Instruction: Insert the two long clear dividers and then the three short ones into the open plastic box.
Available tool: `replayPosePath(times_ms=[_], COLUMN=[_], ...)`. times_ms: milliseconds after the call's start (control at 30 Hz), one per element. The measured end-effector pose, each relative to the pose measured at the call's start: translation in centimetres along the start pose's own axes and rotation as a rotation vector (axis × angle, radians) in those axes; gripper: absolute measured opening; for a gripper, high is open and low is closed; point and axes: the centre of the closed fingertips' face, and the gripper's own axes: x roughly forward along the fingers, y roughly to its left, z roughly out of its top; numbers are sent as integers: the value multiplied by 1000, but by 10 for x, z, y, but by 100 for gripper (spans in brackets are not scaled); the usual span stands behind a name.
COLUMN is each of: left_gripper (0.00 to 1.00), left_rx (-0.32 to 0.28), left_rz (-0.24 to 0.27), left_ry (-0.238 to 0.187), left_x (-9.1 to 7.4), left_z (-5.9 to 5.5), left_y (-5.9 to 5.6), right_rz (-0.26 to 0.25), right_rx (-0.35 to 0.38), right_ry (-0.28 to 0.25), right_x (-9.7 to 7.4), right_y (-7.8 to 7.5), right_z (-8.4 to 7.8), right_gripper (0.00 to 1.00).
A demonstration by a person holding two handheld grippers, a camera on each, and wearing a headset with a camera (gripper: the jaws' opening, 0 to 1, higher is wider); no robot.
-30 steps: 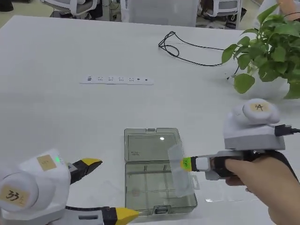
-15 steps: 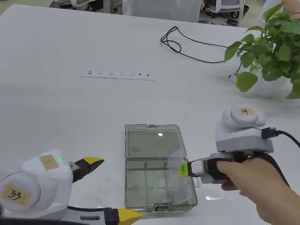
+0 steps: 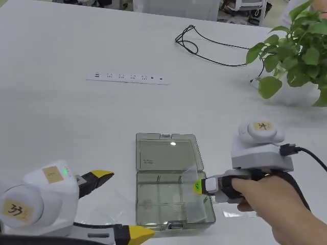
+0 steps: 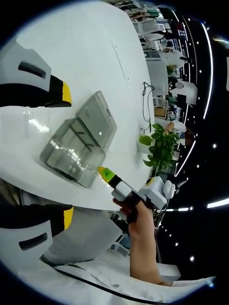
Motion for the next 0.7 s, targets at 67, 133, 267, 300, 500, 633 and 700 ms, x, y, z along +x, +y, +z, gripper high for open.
replayPosePath(times_ms=[67, 133, 267, 300, 500, 633, 700], left_gripper=[85, 85, 84, 84, 84, 84, 83], left_rx=[-4, -5, -9, -9, -12, -13, -13], left_rz=[-2, -4, -10, -11, -15, -17, -20], left_ry=[0, 1, 1, 3, 2, 2, 6], left_x=[0, 1, 2, 3, 4, 5, 5], left_z=[0, -1, 0, 0, 0, 0, 0], left_y=[0, 0, -2, -2, -3, -4, -5], right_rz=[0, -5, -5, -6, -10, -6, -10], right_rx=[3, 4, 11, 15, 15, 11, 6], right_ry=[0, 0, -8, -10, -17, -18, -17], right_x=[2, 3, 4, 4, 4, 4, 5], right_y=[0, -1, -1, -3, -4, -3, -3], right_z=[0, -1, -1, -1, -1, -1, 0], right_gripper=[6, 6, 6, 6, 6, 6, 6])
